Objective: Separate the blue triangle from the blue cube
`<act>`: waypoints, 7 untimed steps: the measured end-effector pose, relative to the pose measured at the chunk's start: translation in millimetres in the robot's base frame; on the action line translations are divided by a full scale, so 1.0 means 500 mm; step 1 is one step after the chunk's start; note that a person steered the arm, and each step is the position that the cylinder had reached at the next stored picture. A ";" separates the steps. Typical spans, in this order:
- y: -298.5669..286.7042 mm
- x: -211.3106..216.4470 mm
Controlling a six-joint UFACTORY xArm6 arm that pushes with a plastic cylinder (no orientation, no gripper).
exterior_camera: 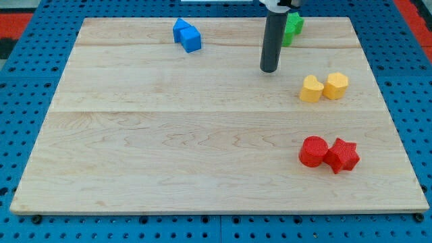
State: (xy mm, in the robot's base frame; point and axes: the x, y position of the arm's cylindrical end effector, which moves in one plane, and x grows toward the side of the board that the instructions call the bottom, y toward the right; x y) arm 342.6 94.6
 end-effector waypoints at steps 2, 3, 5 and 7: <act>-0.098 -0.044; -0.068 -0.116; -0.112 -0.283; -0.269 -0.252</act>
State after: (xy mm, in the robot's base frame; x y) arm 216.7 -40.0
